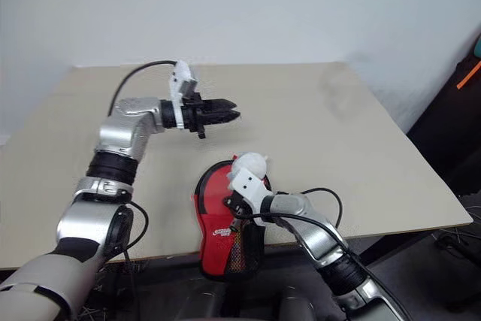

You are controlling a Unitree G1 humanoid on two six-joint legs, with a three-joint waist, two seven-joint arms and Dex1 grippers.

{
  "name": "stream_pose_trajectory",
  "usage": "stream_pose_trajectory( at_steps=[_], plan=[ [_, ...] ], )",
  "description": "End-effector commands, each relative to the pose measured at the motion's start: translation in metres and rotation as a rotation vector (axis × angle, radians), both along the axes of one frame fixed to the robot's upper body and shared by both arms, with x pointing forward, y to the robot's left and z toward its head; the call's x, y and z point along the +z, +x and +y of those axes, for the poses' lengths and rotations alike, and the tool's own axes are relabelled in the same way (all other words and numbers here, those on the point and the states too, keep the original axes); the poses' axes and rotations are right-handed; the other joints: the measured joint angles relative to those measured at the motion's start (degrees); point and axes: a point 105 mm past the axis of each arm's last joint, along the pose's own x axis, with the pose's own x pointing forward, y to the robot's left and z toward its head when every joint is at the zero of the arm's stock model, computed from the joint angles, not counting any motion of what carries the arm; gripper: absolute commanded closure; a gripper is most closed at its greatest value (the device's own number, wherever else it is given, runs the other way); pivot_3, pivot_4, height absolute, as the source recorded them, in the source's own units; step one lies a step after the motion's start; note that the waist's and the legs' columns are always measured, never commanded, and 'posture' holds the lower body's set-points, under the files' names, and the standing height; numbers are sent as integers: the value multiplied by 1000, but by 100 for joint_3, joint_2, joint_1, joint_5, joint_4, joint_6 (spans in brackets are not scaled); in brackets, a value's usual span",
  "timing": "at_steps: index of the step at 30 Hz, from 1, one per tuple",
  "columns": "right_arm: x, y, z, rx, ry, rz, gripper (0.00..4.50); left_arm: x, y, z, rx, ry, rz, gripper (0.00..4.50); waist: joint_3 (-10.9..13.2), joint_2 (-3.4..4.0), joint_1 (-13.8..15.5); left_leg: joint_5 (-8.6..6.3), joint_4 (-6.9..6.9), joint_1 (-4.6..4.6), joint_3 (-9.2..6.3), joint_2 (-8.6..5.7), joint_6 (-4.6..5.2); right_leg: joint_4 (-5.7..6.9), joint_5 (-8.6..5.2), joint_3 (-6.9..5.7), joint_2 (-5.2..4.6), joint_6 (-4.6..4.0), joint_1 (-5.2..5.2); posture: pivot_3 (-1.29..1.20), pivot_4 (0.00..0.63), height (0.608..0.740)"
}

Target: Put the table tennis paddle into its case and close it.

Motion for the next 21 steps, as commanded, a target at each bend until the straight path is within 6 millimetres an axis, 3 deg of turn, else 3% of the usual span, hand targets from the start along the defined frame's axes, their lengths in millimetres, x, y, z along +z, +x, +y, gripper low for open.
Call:
stream_pose_trajectory(
  at_steps=[1,6,11,15,21],
  plan=[
    [33,-3,-7,19,49,-48,3924,-10,-15,7,2,-19,17,4495,1,3,-5,0,0,1,1,0,0,0,0,3,0,0,0,0,0,715],
    [64,-4,-20,26,72,-82,2175,-48,-45,20,27,-9,131,4500,2,1,4,0,-1,0,-2,0,-1,-1,-1,16,-4,-2,-2,0,0,715],
    [92,12,-31,-3,50,-192,371,-77,-64,28,86,-4,209,4500,3,4,10,-1,-4,1,-1,-1,0,-2,-7,18,-6,-14,-2,0,0,715],
    [97,28,-36,-32,16,-247,371,-87,-68,29,115,-3,231,4500,2,3,23,0,-9,0,0,-2,-2,-3,-8,15,-6,-15,-4,0,0,715],
    [77,47,-41,-55,-50,-264,371,-89,-72,24,112,-7,229,4500,2,3,10,1,-13,1,13,-3,-4,-3,-8,11,-5,-14,-9,0,0,715]
  ],
)
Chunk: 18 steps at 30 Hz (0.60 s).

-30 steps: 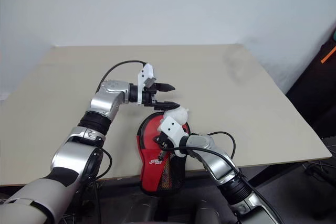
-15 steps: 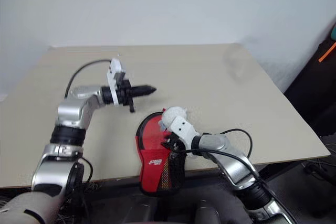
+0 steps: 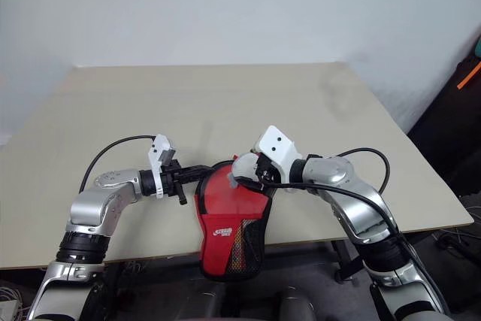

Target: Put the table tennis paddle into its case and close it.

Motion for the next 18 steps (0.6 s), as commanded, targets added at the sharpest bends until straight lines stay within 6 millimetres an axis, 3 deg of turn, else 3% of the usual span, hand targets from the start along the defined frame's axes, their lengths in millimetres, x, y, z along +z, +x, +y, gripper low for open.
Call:
stream_pose_trajectory(
  at_steps=[1,7,13,16,18],
  plan=[
    [3,10,-1,-4,-17,-61,371,16,-1,-10,-32,-25,-64,4500,0,0,-3,0,0,0,1,0,0,0,0,0,0,0,0,0,0,715],
    [-24,29,-4,-35,-64,-49,371,16,0,-15,-37,-33,-70,4500,0,0,-7,1,-1,1,4,0,-2,1,0,0,2,0,0,0,0,715],
    [-31,37,-1,-39,-69,-54,371,14,0,-15,-40,-24,-68,4500,0,1,-17,4,-3,1,10,0,-6,3,1,3,5,1,-4,0,0,715],
    [-30,41,0,-58,-52,-54,946,12,0,-15,-40,-18,-67,4500,-1,2,-16,5,-4,1,10,0,-9,4,1,4,5,0,-4,0,0,715],
    [-29,43,0,-63,-47,-54,1595,10,-1,-15,-41,-19,-62,4500,0,2,-15,6,-5,0,11,0,-9,4,1,4,4,0,-5,0,0,715]
  ],
)
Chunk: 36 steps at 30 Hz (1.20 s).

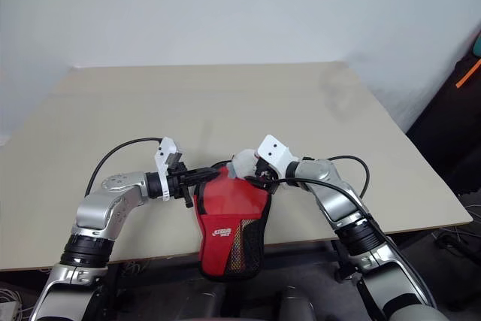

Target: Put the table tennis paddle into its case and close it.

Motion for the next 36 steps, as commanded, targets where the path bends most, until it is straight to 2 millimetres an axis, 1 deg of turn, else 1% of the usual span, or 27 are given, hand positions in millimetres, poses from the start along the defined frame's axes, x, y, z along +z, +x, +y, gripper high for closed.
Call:
stream_pose_trajectory(
  at_steps=[1,2,3,7,9,10,16,20,29,36],
  plan=[
    [15,8,-1,-11,16,-53,1924,9,1,-4,-19,-5,-44,4500,0,0,1,0,0,0,1,0,0,0,0,0,0,0,0,0,0,715],
    [15,8,0,-10,17,-53,2288,7,0,-5,-23,-1,-42,4500,0,0,1,0,-1,0,1,0,0,0,0,0,0,0,0,0,0,715],
    [15,8,0,-10,20,-52,2517,6,0,-6,-29,4,-43,4500,0,1,1,0,-1,0,2,0,-1,0,0,0,0,0,0,0,0,715],
    [18,10,0,-6,19,-56,3799,7,2,-14,-56,-1,-50,4500,-1,1,-2,2,-4,1,5,0,-3,1,1,3,0,0,-4,0,0,715],
    [21,11,0,15,14,-57,4243,6,4,-19,-73,5,-55,4500,-1,1,0,2,-5,1,7,0,-4,2,1,3,1,0,-6,0,0,715],
    [23,10,1,33,12,-59,4243,5,5,-21,-81,7,-55,4500,-1,1,3,3,-5,0,8,0,-4,2,1,3,1,0,-7,0,0,715],
    [31,25,2,18,16,-67,4243,-5,7,-36,-134,29,-77,4500,-1,2,-4,3,-7,0,14,0,-5,4,2,6,1,0,-11,0,0,715],
    [32,27,4,28,55,1,4243,-19,4,-43,-160,61,-91,4500,-1,2,-6,4,-13,-1,23,0,-6,4,18,13,3,-8,-17,0,0,715],
    [35,37,4,-12,107,44,4243,-54,-6,-44,-205,176,-101,4500,-8,12,0,4,-13,-1,29,1,-5,7,22,18,0,-13,-23,0,0,715],
    [41,51,0,-81,133,39,4243,-64,-13,-42,-252,229,-106,4500,-24,38,-1,3,-14,0,33,-1,-5,8,23,20,-2,-14,-24,0,0,715]
  ],
)
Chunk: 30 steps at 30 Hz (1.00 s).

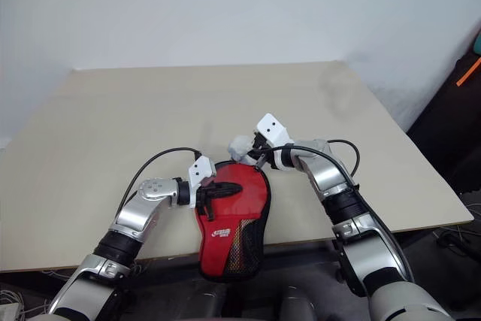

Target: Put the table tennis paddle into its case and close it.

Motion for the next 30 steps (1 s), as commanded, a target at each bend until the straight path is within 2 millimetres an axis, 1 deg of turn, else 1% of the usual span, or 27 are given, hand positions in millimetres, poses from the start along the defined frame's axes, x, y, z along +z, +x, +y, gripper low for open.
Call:
stream_pose_trajectory(
  at_steps=[1,5,7,14,16,22,26,30],
  plan=[
    [24,12,-4,-33,31,-70,4243,-20,-9,3,-25,65,51,4500,-2,4,-1,0,-1,0,1,0,0,0,0,0,0,0,-1,0,0,715],
    [22,17,-13,-54,11,-73,4243,-22,-11,3,-42,81,51,4500,-10,14,-4,0,-2,0,4,0,0,1,0,2,2,0,-2,0,0,715],
    [19,18,-23,-73,-6,-72,4243,-22,-11,3,-44,84,55,4500,-13,19,-2,0,-2,0,6,0,0,1,0,1,2,1,-1,0,0,715],
    [10,13,-54,-99,-67,-62,4243,-24,-12,3,-54,93,64,4500,-18,26,8,0,-1,2,5,-2,1,0,-1,0,0,2,3,0,0,715],
    [8,10,-59,-101,-79,-60,4243,-24,-12,3,-55,95,65,4500,-19,28,5,0,0,2,4,-2,2,-1,-1,-1,-2,3,5,0,0,715],
    [3,-2,-79,-98,-123,-56,4243,-25,-11,4,-64,109,65,4500,-23,34,13,-2,7,3,-5,-2,7,-1,-8,-5,-2,14,11,0,0,715],
    [-1,-21,-101,-95,-167,-50,4243,-26,-11,5,-72,119,67,4500,-24,37,44,-15,20,5,-19,-1,27,-5,-16,-16,-4,25,25,0,0,715],
    [-1,-40,-118,-89,-198,-41,4243,-26,-9,6,-73,124,69,4500,-27,41,46,-34,32,6,-28,-1,58,-8,-22,-21,-8,17,37,0,0,715]
  ],
)
